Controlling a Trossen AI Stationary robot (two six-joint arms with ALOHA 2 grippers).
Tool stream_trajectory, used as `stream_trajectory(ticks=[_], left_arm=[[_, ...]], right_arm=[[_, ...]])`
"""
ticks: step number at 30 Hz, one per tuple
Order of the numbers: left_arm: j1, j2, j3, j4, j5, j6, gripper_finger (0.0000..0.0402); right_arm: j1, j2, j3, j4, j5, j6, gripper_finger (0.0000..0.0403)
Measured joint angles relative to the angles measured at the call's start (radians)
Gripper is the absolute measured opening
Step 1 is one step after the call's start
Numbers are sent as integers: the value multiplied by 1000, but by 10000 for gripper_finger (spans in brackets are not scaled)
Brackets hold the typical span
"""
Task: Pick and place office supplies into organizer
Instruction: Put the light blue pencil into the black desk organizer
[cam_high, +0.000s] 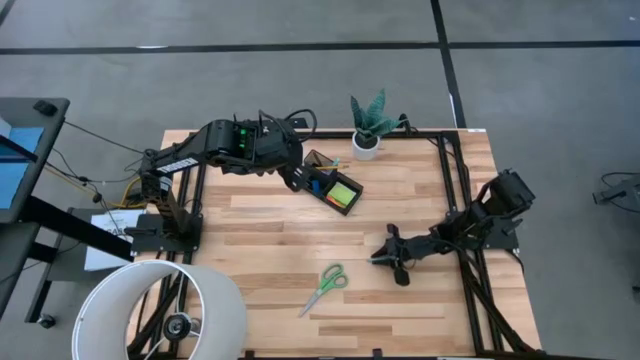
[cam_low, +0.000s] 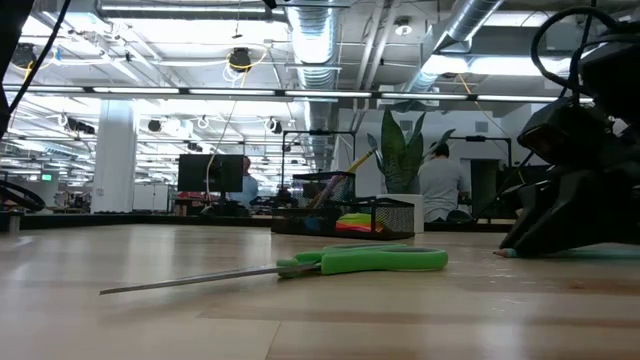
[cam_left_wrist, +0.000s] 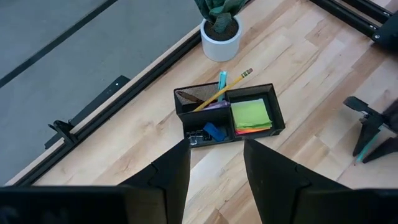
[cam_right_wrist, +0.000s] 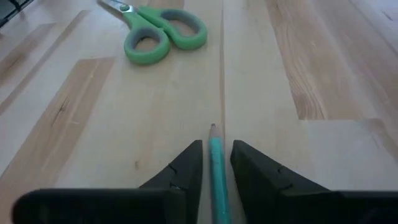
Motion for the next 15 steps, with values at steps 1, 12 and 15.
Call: stream_trajectory(ticks=[1, 12, 15], left_arm=[[0, 0, 0, 0, 5, 0, 144], [-4, 0, 0, 0, 8, 0, 144], [-7, 0, 0, 0, 7, 0, 144]], right_arm=[[-3, 0, 0, -1, 0, 1, 77], [-31, 0, 56, -69, -47, -7, 27], [-31, 0, 82, -108, -46, -3, 39]])
